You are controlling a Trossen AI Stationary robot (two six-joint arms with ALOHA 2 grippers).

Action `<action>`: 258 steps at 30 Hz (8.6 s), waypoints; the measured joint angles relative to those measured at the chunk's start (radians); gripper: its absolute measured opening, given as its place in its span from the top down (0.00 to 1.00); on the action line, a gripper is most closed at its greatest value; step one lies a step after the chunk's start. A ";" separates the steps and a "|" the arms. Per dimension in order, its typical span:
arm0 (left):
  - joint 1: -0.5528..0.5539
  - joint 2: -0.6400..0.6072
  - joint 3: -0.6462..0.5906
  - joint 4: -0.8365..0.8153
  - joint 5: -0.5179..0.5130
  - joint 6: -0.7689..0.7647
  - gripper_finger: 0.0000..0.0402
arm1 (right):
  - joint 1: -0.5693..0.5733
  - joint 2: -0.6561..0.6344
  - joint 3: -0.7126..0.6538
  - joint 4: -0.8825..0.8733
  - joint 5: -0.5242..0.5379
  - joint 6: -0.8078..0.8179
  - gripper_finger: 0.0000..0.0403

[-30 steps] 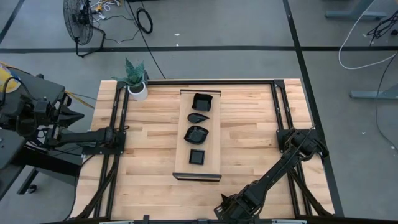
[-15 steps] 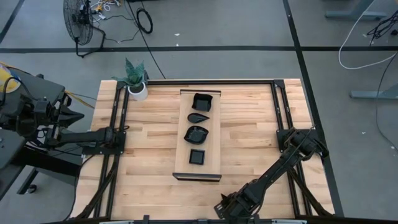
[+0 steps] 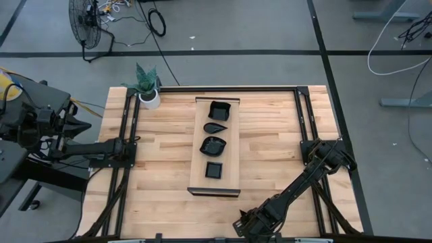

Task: Pick & Place Mini shaped plates
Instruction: Stack the drop shaped plate on top of the drop shaped plate, then return to Home Position

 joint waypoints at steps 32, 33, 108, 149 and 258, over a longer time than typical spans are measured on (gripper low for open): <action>0.000 0.000 0.000 0.000 0.000 0.001 0.97 | 0.000 -0.009 0.000 -0.011 0.053 0.000 0.97; 0.000 0.000 0.000 0.000 0.000 0.001 0.97 | 0.000 -0.012 0.000 -0.016 0.053 0.000 0.97; 0.000 0.000 0.000 0.000 0.000 0.001 0.96 | -0.594 -0.682 0.009 -0.356 -0.417 1.524 0.99; 0.000 0.000 0.000 0.000 0.000 0.000 0.97 | -0.981 -0.257 0.359 -0.309 -0.161 1.381 1.00; 0.000 0.000 0.000 0.000 0.000 0.000 0.97 | -0.877 -0.810 -0.379 0.427 -0.140 1.315 1.00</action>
